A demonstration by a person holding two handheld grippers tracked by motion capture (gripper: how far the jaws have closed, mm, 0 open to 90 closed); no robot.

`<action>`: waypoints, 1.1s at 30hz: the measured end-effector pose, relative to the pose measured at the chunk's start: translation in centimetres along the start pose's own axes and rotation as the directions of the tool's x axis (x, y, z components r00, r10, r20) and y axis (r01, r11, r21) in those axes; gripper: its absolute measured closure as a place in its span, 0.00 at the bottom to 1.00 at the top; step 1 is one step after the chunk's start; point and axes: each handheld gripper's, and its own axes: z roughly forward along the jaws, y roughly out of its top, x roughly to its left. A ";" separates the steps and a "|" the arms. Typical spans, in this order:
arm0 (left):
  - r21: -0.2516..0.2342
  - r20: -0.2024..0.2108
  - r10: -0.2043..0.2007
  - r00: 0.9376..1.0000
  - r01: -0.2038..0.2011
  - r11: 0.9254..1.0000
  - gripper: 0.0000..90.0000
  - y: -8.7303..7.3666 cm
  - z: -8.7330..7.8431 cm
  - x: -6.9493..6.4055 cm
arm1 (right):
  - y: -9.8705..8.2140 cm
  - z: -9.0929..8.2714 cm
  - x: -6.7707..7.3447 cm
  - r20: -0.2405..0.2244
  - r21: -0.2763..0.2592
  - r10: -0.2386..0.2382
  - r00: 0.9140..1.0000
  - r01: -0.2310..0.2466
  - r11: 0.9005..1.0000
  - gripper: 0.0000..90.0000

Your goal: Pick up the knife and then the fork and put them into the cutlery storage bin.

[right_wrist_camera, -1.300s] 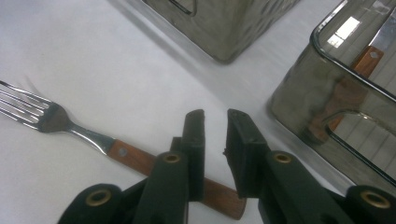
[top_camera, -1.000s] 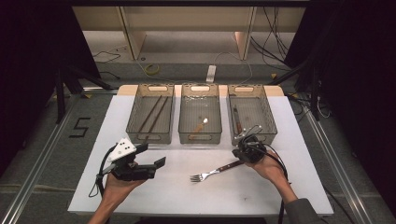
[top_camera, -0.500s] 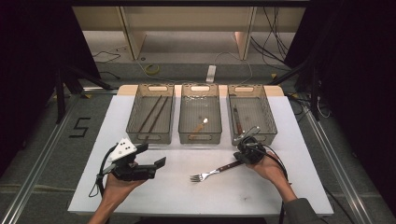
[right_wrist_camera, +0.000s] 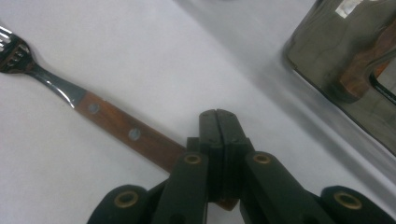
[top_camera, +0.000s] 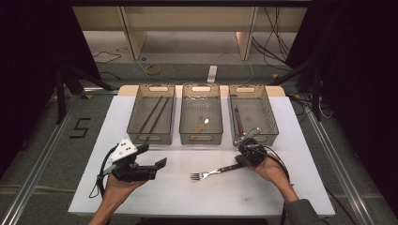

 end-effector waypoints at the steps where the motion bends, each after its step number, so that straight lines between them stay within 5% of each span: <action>1: 0.000 0.000 0.000 1.000 0.000 1.000 0.16 0.0 0.0 0.0 | 0.0 -0.1 0.0 -0.003 -0.001 -0.005 1.000 0.005 1.000 1.00; 14: -0.002 -0.001 0.003 1.000 -0.003 1.000 0.16 0.0 -0.1 0.1 | -0.9 -0.6 0.7 -0.035 0.050 -0.015 0.999 0.017 0.999 1.00; 33: -0.002 0.000 0.003 1.000 -0.003 1.000 0.16 0.0 0.0 0.0 | -2.0 -1.4 3.2 -0.080 0.084 -0.100 0.992 0.107 0.991 1.00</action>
